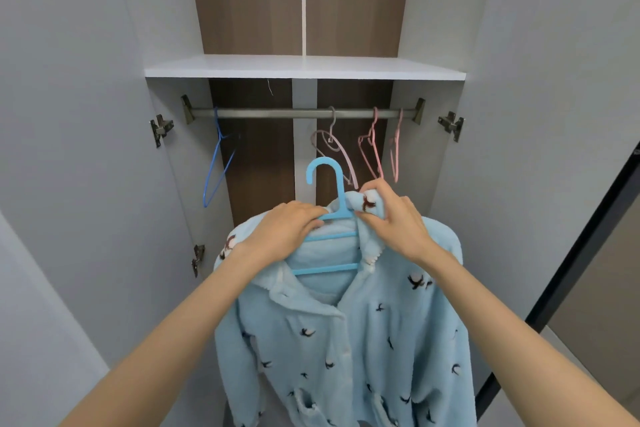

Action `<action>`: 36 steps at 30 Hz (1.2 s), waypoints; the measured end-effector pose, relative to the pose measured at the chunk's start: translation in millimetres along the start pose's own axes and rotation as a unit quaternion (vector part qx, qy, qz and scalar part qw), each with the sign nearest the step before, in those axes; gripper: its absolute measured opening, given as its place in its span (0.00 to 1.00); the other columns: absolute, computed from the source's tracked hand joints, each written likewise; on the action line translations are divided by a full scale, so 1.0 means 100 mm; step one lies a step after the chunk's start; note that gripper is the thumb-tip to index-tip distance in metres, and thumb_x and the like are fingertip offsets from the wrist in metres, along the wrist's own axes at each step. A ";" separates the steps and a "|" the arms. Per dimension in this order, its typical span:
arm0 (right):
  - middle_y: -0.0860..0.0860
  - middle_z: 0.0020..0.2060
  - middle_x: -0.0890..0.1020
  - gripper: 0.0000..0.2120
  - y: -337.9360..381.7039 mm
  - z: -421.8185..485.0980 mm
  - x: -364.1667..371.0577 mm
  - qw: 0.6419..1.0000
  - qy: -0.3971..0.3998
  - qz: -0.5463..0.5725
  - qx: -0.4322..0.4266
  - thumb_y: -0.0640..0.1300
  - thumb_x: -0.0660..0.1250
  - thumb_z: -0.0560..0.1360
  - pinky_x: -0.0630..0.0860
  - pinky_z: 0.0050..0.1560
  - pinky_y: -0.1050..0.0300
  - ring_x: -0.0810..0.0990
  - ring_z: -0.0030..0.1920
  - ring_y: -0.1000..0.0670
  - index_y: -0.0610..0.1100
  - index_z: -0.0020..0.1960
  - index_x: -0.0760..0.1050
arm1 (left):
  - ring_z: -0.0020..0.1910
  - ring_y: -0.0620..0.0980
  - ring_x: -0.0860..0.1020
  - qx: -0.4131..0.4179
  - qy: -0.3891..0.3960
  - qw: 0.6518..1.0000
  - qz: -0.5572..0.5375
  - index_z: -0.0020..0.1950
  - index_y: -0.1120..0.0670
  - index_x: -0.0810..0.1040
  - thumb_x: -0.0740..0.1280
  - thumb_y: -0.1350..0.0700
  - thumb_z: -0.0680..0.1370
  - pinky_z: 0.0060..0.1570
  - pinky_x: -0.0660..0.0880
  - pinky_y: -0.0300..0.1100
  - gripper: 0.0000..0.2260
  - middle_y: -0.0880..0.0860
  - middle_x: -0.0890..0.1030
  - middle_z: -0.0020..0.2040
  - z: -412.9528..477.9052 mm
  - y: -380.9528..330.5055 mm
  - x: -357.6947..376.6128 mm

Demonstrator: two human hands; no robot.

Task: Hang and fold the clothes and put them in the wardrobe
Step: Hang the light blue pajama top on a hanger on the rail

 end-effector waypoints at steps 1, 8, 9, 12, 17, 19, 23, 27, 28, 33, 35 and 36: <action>0.57 0.43 0.78 0.10 -0.02 0.00 -0.02 0.999 -0.001 0.037 0.011 0.48 0.69 0.74 0.74 0.43 0.62 0.77 0.44 0.53 0.52 0.51 0.69 | 0.55 0.50 0.74 -0.010 0.001 1.000 -0.025 0.62 0.50 0.76 0.57 0.53 0.82 0.54 0.69 0.42 0.13 0.49 0.79 0.57 -0.01 0.02 0.02; 0.54 0.44 0.78 0.12 -0.23 0.00 -0.16 0.960 -0.104 0.213 0.152 0.33 0.73 0.68 0.76 0.44 0.64 0.77 0.45 0.53 0.44 0.47 0.75 | 0.46 0.49 0.77 -0.082 0.003 0.995 -0.049 0.54 0.47 0.80 0.59 0.49 0.81 0.44 0.65 0.39 0.10 0.46 0.79 0.43 -0.05 0.14 0.09; 0.50 0.45 0.79 0.12 -0.26 0.02 -0.19 0.943 -0.125 0.253 0.178 0.31 0.73 0.68 0.76 0.43 0.65 0.77 0.46 0.51 0.43 0.47 0.76 | 0.45 0.47 0.76 -0.071 0.016 0.996 -0.045 0.55 0.46 0.79 0.59 0.49 0.81 0.48 0.64 0.40 0.10 0.45 0.78 0.43 -0.04 0.14 0.08; 0.42 0.50 0.80 0.14 -0.34 0.08 -0.31 0.869 -0.153 0.376 0.283 0.30 0.73 0.67 0.78 0.41 0.59 0.79 0.47 0.46 0.44 0.47 0.77 | 0.41 0.42 0.71 -0.047 0.022 0.998 -0.040 0.54 0.43 0.79 0.57 0.48 0.81 0.49 0.56 0.39 0.11 0.41 0.75 0.39 -0.04 0.13 0.01; 0.44 0.51 0.82 0.21 -0.48 0.01 -0.25 0.826 -0.041 0.352 0.438 0.54 0.73 0.70 0.78 0.51 0.52 0.80 0.50 0.46 0.42 0.56 0.77 | 0.37 0.39 0.70 -0.047 -0.029 0.997 -0.046 0.50 0.40 0.80 0.57 0.46 0.81 0.51 0.55 0.39 0.11 0.38 0.72 0.32 -0.09 0.11 -0.12; 0.49 0.48 0.81 0.25 -0.44 0.03 -0.20 0.883 0.042 0.219 0.413 0.64 0.69 0.69 0.77 0.51 0.54 0.79 0.49 0.49 0.44 0.53 0.79 | 0.39 0.40 0.70 -0.044 -0.043 0.997 -0.043 0.50 0.41 0.81 0.58 0.46 0.80 0.51 0.54 0.38 0.11 0.39 0.73 0.33 -0.13 0.11 -0.12; 0.53 0.47 0.81 0.09 -0.25 0.18 -0.20 0.967 0.079 0.034 0.242 0.51 0.70 0.73 0.77 0.42 0.60 0.79 0.44 0.53 0.49 0.51 0.78 | 0.41 0.41 0.68 -0.045 -0.060 0.997 -0.032 0.52 0.41 0.82 0.59 0.47 0.80 0.51 0.53 0.38 0.11 0.39 0.71 0.33 -0.20 0.06 -0.10; 0.47 0.50 0.78 0.08 -0.15 0.19 -0.05 0.948 0.211 0.009 0.238 0.40 0.68 0.74 0.79 0.42 0.58 0.77 0.44 0.51 0.46 0.52 0.73 | 0.41 0.37 0.69 -0.052 -0.078 0.993 -0.066 0.49 0.40 0.82 0.60 0.48 0.80 0.51 0.52 0.37 0.10 0.35 0.71 0.31 -0.26 0.08 -0.13; 0.47 0.51 0.78 0.10 -0.14 0.17 -0.02 0.932 0.253 -0.007 0.259 0.40 0.69 0.74 0.79 0.43 0.58 0.77 0.46 0.51 0.46 0.54 0.71 | 0.41 0.37 0.70 -0.053 -0.080 0.992 -0.076 0.48 0.40 0.82 0.61 0.48 0.80 0.52 0.52 0.37 0.10 0.34 0.71 0.31 -0.28 0.10 -0.14; 0.46 0.59 0.78 0.27 -0.13 0.06 0.07 0.889 0.333 0.010 0.314 0.62 0.57 0.78 0.74 0.62 0.51 0.77 0.59 0.45 0.41 0.63 0.72 | 0.46 0.42 0.69 -0.091 -0.095 0.987 -0.094 0.48 0.41 0.81 0.61 0.49 0.80 0.52 0.50 0.36 0.09 0.37 0.78 0.42 -0.32 0.20 -0.13; 0.46 0.56 0.79 0.33 -0.17 0.03 0.10 0.893 0.291 0.082 0.333 0.69 0.53 0.75 0.73 0.62 0.52 0.78 0.58 0.46 0.40 0.60 0.74 | 0.47 0.42 0.70 -0.111 -0.105 0.983 -0.103 0.47 0.40 0.80 0.62 0.49 0.79 0.52 0.50 0.36 0.08 0.39 0.80 0.45 -0.33 0.25 -0.14; 0.45 0.51 0.81 0.32 -0.17 0.04 0.11 0.906 0.258 0.103 0.319 0.68 0.55 0.75 0.75 0.56 0.55 0.79 0.52 0.48 0.40 0.54 0.76 | 0.47 0.41 0.70 -0.114 -0.107 0.982 -0.107 0.46 0.39 0.79 0.62 0.49 0.79 0.52 0.50 0.36 0.08 0.40 0.80 0.44 -0.33 0.27 -0.15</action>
Point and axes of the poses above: each hand's wrist, its own z-axis towards the middle knuckle, its own x-axis out of the palm, y = z × x, the point moved 4 cm from there along z, towards the middle knuckle
